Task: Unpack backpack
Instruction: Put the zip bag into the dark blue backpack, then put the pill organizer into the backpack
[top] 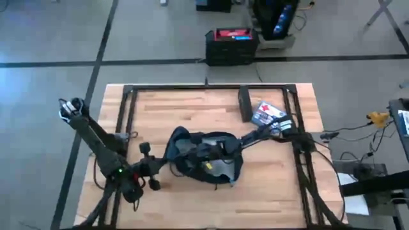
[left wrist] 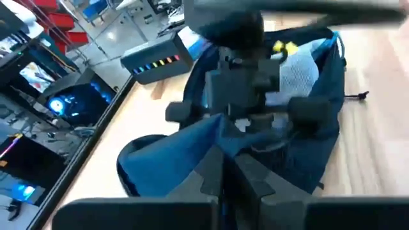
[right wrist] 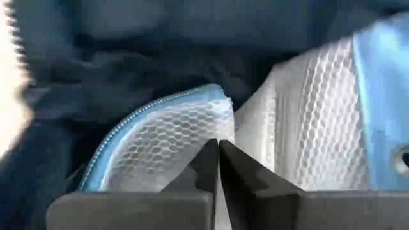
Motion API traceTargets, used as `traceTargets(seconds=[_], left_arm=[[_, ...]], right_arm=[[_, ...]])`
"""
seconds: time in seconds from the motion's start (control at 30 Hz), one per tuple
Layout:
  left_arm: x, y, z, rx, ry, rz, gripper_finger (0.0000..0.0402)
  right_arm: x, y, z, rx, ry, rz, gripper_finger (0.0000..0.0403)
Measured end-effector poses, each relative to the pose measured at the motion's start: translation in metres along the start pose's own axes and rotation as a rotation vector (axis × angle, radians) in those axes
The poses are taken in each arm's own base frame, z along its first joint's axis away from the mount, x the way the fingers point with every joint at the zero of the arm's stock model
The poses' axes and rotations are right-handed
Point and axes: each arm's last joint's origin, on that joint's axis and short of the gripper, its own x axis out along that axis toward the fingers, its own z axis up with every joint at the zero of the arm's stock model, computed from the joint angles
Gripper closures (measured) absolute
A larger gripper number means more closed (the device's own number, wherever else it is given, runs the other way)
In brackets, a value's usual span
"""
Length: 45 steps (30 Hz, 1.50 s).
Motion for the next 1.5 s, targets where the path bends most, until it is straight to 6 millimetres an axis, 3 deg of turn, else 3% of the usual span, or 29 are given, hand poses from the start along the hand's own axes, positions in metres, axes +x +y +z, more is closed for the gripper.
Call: traceTargets(seconds=[0.2, 0.33, 0.5, 0.63, 0.87, 1.0, 1.2, 1.5], left_arm=[[0.004, -0.001, -0.011, -0.028, -0.012, 0.037, 0.0401], [0.008, -0.002, -0.022, -0.048, -0.015, 0.042, 0.0401], [0.014, -0.006, -0.034, -0.108, -0.031, 0.038, 0.0401], [0.017, -0.009, -0.042, -0.154, -0.049, 0.025, 0.0401], [0.021, -0.011, -0.054, -0.196, -0.053, 0.000, 0.0401], [0.024, -0.013, -0.062, -0.223, -0.056, -0.017, 0.0401], [0.028, -0.016, -0.070, -0.209, -0.050, -0.013, 0.0401], [0.026, -0.017, -0.063, -0.195, -0.057, -0.019, 0.0401]], right_arm=[[-0.067, -0.021, 0.041, -0.002, 0.062, -0.024, 0.0396], [-0.112, -0.046, 0.052, 0.133, 0.136, -0.100, 0.0353], [-0.157, -0.080, 0.035, 0.297, 0.368, -0.429, 0.0265], [-0.178, -0.109, 0.011, 0.472, 0.544, -0.586, 0.0197], [-0.195, -0.167, -0.023, 0.764, 0.670, -0.627, 0.0092], [-0.205, -0.198, -0.041, 0.888, 0.685, -0.658, 0.0053], [-0.200, -0.229, -0.074, 1.079, 0.744, -0.604, 0.0044], [-0.162, -0.241, -0.114, 1.152, 0.853, -0.571, 0.0050]])
